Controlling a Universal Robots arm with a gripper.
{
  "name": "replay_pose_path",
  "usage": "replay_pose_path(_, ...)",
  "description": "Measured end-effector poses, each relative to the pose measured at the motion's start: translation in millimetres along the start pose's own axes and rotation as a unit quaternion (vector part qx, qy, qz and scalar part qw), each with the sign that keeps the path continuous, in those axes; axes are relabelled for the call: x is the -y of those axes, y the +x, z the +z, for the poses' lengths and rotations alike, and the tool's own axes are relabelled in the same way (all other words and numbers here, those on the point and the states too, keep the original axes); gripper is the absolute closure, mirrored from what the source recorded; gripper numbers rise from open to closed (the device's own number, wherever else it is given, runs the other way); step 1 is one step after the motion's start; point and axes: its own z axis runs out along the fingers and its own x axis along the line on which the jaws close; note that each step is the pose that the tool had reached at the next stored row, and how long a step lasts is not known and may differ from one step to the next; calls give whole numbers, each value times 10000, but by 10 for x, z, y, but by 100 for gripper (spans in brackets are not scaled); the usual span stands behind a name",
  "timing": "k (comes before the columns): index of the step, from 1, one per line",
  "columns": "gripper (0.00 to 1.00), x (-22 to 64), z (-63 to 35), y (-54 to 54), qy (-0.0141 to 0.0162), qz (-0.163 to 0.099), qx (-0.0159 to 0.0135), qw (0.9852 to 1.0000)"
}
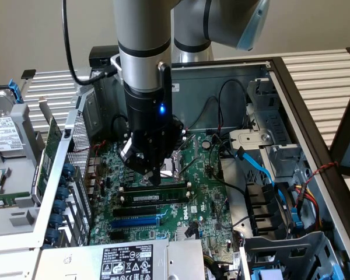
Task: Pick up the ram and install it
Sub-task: 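Press down the ram until it locks into place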
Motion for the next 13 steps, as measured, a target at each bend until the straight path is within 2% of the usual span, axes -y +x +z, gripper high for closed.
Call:
replay_pose_path(4, 89, 0, 0, 0, -3, 323, -1, 9995)
replay_pose_path(10, 89, 0, -3, 1, -8, 742, -3, 9972)
replay_pose_path(13, 89, 0, -22, -1, 13, 877, -14, 9961)
